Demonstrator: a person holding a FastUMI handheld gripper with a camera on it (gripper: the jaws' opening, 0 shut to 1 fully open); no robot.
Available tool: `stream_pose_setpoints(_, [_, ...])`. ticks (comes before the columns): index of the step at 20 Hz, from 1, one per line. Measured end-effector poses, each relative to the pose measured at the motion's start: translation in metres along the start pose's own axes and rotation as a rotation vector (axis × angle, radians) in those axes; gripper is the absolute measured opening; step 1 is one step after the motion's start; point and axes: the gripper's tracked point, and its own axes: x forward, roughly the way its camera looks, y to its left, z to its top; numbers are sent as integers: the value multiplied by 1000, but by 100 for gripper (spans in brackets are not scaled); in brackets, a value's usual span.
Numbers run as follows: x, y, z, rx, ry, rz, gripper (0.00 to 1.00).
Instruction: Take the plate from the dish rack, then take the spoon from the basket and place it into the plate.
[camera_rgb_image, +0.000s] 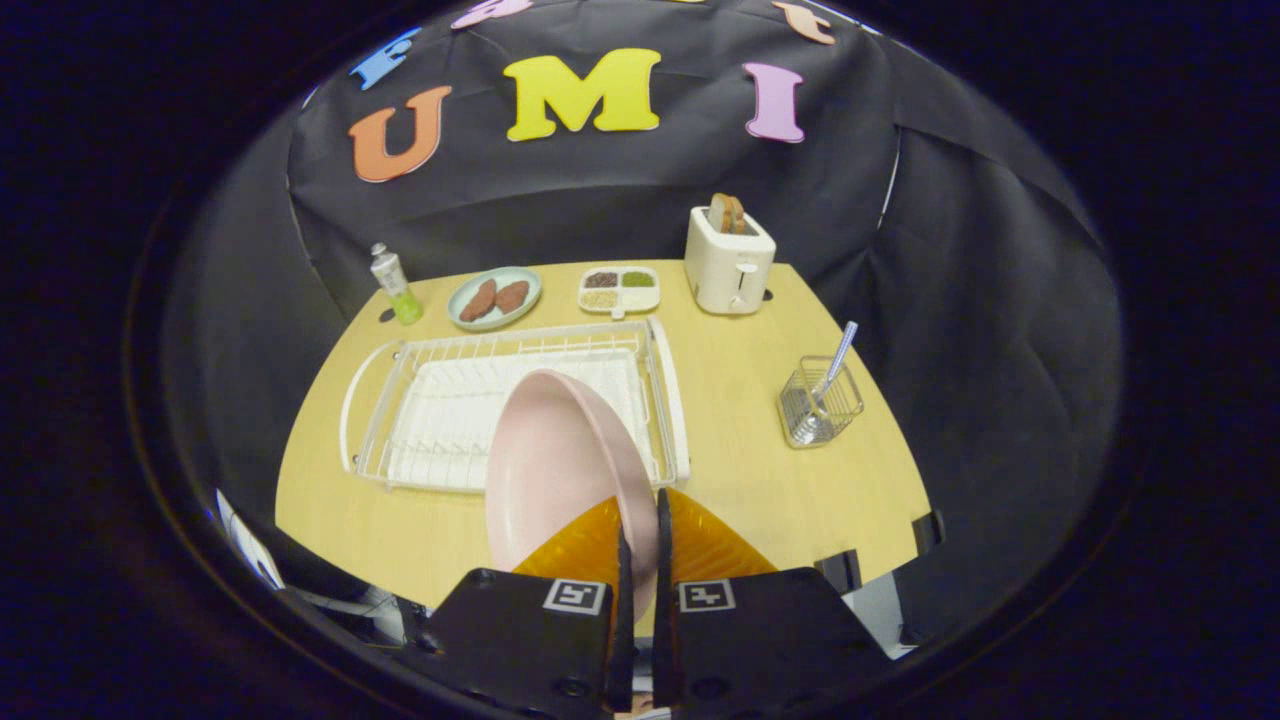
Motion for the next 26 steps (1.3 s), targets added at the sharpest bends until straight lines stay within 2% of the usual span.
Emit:
stream_pose_setpoints(6, [48, -20, -76, 78, 80, 84, 13])
stream_pose_setpoints(9, [76, -26, -90, 101, 111, 113, 13])
stream_pose_setpoints(11, [89, -19, -99, 153, 125, 204, 13])
stream_pose_setpoints(13, [103, -18, -106, 183, 139, 262, 13])
stream_pose_setpoints(17, [128, -26, -121, 250, 182, 327, 16])
stream_pose_setpoints(24, [150, -41, -122, 243, 148, 281, 25])
stream_pose_setpoints(25, [151, -47, -118, 229, 120, 254, 26])
stream_pose_setpoints(26, [152, -50, -111, 219, 81, 242, 22])
